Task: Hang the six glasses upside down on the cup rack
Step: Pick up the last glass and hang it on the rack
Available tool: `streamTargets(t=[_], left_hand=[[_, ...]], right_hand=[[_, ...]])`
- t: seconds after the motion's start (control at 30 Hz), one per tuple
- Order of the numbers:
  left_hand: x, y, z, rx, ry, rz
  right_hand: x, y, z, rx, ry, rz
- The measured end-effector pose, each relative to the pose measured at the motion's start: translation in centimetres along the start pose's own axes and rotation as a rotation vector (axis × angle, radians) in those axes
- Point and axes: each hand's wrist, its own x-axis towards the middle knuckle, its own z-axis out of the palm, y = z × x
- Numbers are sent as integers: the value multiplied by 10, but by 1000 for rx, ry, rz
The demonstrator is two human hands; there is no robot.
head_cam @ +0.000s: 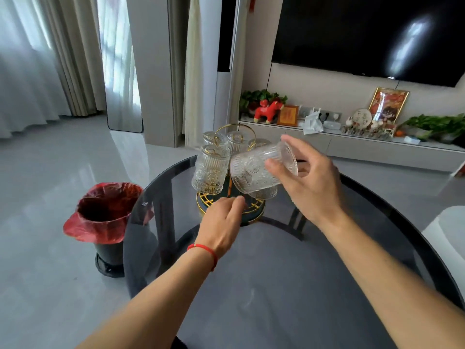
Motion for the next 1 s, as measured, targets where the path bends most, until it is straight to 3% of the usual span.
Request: streamTargets(t=[0.1,0.23,0.43,0.6,0.83,1.0], left_hand=[[2,-13,4,354,-87,93],[1,-25,1,553,-300,112],[0,-23,0,551,-222,169],[-1,-23,0,636,-326,143],[1,-23,-1,676,-325,128],[1,-23,1,675,-312,128]], right_hand=[[18,-16,11,-137,9,-98],[36,-23,29,-289,-68,-82],[45,-10,61,-441,-137,-65],[35,12,88,-593,-204,-183],[30,25,104,-704,-69,-296],[36,24,108,-773,-69,-194]])
